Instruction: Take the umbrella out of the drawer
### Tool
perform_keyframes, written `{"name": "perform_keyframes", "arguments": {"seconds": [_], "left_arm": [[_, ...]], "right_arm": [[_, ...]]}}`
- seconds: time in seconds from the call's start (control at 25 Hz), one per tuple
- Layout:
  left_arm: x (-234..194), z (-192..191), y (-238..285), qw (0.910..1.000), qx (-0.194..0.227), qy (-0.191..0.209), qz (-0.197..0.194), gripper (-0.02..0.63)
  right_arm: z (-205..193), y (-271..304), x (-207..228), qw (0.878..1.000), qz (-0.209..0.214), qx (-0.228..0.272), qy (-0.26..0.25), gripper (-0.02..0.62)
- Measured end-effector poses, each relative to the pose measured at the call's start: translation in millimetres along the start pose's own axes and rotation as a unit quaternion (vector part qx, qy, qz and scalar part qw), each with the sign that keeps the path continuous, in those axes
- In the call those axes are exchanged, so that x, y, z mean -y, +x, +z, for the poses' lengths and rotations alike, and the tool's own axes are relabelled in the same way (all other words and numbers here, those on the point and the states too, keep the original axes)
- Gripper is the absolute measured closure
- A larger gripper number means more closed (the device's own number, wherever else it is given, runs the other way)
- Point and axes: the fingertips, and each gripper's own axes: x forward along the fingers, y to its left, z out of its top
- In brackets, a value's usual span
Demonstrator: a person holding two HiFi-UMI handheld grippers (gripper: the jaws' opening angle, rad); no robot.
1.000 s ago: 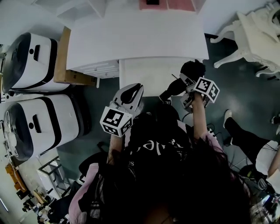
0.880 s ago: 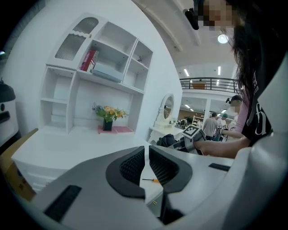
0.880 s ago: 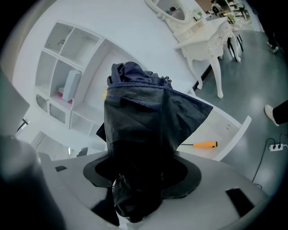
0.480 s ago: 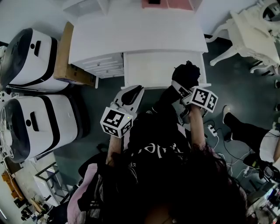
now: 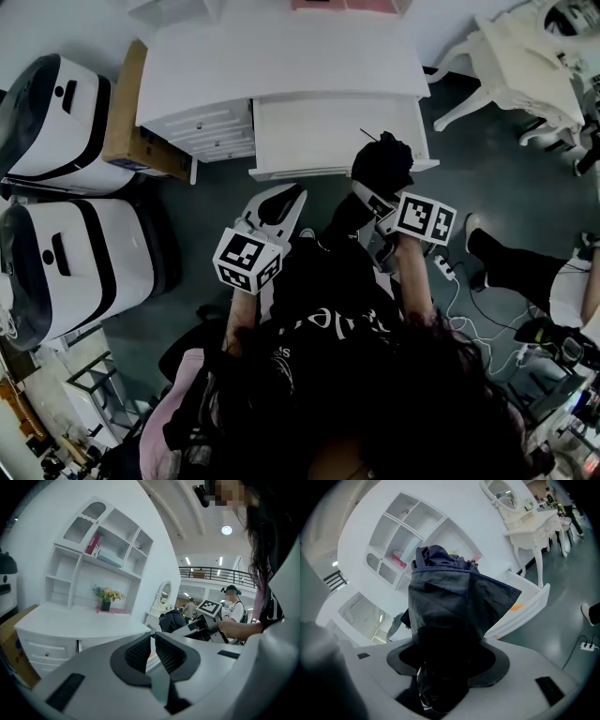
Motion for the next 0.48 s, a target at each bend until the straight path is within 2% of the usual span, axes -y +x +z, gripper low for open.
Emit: {"name": "perform_keyframes", "arguments": {"seconds": [0.24,0.48], "left_arm": [[33.5,-5.7,6.3,0.9999,-0.006,0.005,-0.007,0.566],[71.3,-5.6,17.3,0.9999,0.002,0.004,0.012,0.566]], "right_arm": [[-7.6,-18.2,9.4,1.0,0.003,-0.014,-0.014,0.313],[-14.8,-49.9,26.1,0.999,0.01,-0.032,-0.041,0.313]]}}
